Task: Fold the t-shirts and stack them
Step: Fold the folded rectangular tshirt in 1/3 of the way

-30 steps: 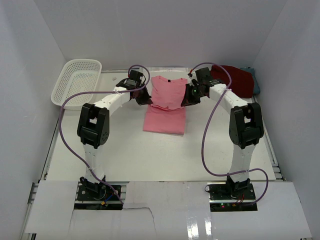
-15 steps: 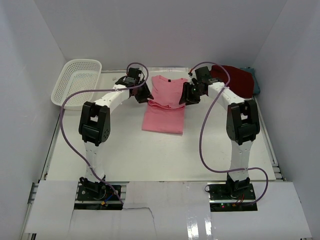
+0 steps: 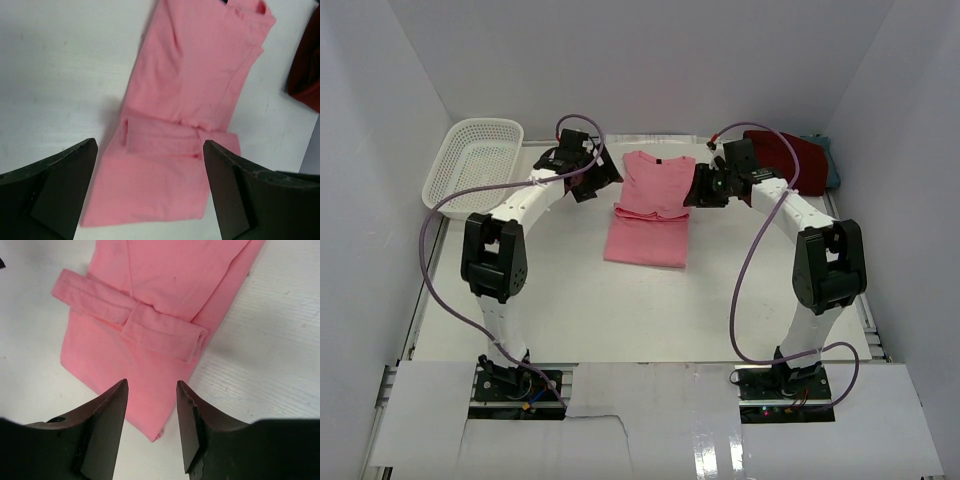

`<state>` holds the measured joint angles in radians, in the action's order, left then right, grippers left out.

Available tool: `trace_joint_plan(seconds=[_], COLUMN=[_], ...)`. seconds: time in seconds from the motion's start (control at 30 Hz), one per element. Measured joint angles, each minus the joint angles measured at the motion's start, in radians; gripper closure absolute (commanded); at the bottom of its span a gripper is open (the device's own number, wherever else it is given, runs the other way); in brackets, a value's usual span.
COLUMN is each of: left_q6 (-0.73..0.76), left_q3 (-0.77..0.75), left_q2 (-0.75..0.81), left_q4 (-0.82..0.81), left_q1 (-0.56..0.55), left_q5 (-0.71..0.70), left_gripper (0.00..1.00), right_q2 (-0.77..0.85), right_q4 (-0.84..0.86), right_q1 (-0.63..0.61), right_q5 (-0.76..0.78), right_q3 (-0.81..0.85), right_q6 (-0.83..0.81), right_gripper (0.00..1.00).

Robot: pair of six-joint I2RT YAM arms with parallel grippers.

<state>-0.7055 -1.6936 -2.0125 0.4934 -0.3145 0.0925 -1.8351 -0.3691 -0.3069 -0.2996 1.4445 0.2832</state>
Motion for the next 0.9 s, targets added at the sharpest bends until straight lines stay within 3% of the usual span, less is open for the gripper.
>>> trace_joint_plan(seconds=[0.3,0.33,0.37,0.4,0.43,0.47,0.57,0.9], left_q6=[0.010,0.010,0.006,0.000,-0.010,-0.013,-0.027,-0.045], left_q3=[0.442,0.489,0.534,0.578,0.620,0.663,0.729,0.716], left_q2=[0.323,0.348,0.367,0.381,0.390,0.394,0.372,0.227], left_q4=[-0.089,-0.119,-0.156,-0.193,-0.237,-0.282,-0.370,-0.591], left_q1=[-0.008,-0.009,-0.010,-0.011,-0.014,-0.017,-0.040,-0.130], left_q5=[0.127,0.148,0.173,0.198,0.228,0.258,0.322,0.405], left_gripper=[0.07,0.14,0.26,0.69,0.94,1.00,1.00,1.00], right_q2=[0.038,0.039,0.040,0.040,0.039,0.037,0.019,-0.097], right_q4=[0.108,0.141,0.166,0.199,0.220,0.242,0.323,0.447], right_q1=[-0.008,-0.009,-0.010,-0.010,-0.011,-0.013,-0.030,-0.125], right_q5=[-0.151,-0.179,-0.206,-0.243,-0.269,-0.295,-0.346,-0.388], right_q3=[-0.252,-0.288,-0.315,-0.335,-0.356,-0.362,-0.353,-0.260], right_q6=[0.008,0.021,0.028,0.053,0.063,0.084,0.127,0.190], right_gripper=[0.56,0.68,0.81,0.92,0.92,0.92,0.92,0.92])
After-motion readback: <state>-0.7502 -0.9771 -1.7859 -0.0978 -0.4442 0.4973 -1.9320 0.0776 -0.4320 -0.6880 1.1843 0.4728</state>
